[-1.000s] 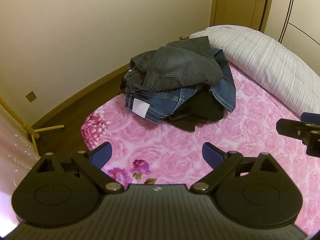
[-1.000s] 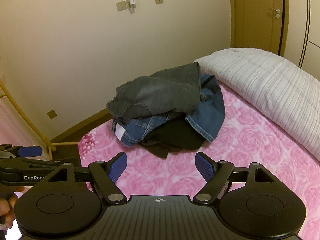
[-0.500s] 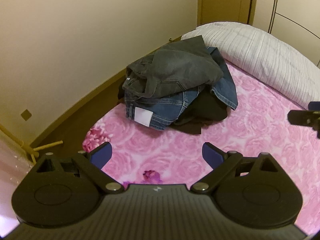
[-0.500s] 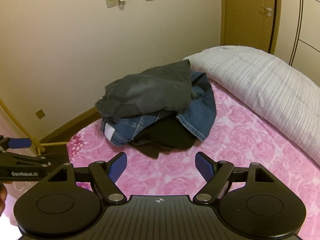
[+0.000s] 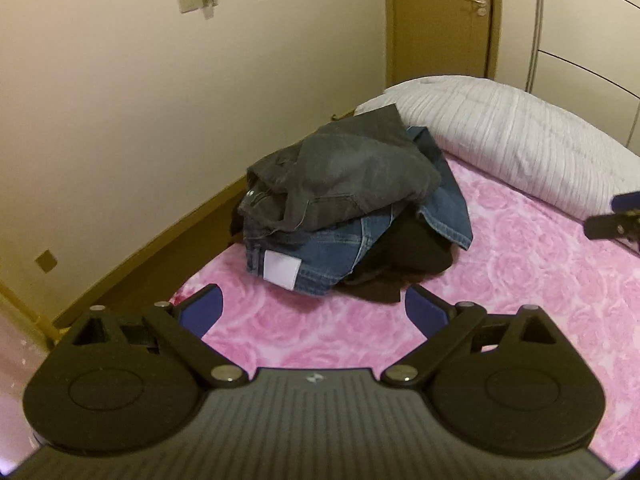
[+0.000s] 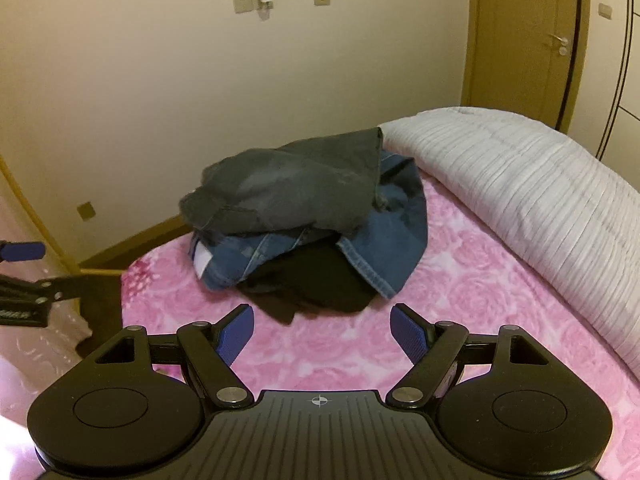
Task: Fold clothes
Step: 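Grasp the dark grey jeans with both grippers from the pile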
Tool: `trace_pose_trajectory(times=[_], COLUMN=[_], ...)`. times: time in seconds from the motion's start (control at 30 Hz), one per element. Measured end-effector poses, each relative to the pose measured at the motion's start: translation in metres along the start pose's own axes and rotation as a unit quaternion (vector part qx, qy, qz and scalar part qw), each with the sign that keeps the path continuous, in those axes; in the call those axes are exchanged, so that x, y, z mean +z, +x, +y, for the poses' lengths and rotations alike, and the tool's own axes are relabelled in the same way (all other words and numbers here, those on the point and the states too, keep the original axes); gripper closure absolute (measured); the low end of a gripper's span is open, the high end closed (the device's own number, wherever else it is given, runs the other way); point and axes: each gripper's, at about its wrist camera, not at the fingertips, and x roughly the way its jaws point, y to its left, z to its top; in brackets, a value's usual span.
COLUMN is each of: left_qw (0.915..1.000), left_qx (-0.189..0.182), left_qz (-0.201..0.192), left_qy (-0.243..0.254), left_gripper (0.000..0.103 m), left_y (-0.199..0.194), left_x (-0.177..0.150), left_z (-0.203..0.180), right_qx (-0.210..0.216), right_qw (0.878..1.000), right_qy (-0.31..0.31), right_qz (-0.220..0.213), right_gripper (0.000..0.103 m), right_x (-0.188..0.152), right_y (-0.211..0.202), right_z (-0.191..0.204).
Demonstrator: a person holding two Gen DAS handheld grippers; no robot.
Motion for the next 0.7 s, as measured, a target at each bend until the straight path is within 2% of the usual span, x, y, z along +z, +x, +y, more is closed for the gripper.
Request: trace_pose_trajectory(times=[0.17,0.27,0.43,0.6,0.63,0.67,0.7], left_qw=[0.9977,0.993,0.9842,0.9731,0.9709,0.97,0.9695], left_qx=[-0.004,-0.019,-0.041,-0.083,-0.089,-0.092,-0.094], left_qz=[0.002,0.008,0.017,0.04,0.044,0.045,0.045], left_qy=[0.068,0.117,0.171,0.211,0.218,0.221,0.222], left_gripper=[0.007,0.007,0.007,0.012,0.021,0.035,0.04], left_y=[0.06,0.115,0.202,0.273,0.284,0.291,0.296], left_x=[0.031,0.053,0.083,0.088,0.087,0.086,0.086], left_z=[0.011,0.018,0.027,0.027,0.026,0.027,0.028], right_qx=[0.009,0.0,0.004,0.008,0.007,0.003,-0.003], right_qw=[1.0,1.0,0.998,0.996,0.995,0.994,0.992], right_qy=[-0.001,0.007,0.047,0.076,0.087,0.098,0.109], right_qz=[0.005,0.007,0.034,0.048,0.053,0.057,0.062], right_gripper=[0.025,0.025,0.025,0.022,0.018,0.017,0.016], right_x=[0.026,0.046,0.084,0.106,0.108,0.109,0.109], right_y=[0.043,0.082,0.166,0.252,0.266,0.28,0.293], right_z=[-0.011,-0.018,-0.03,-0.041,-0.046,-0.051,-0.057])
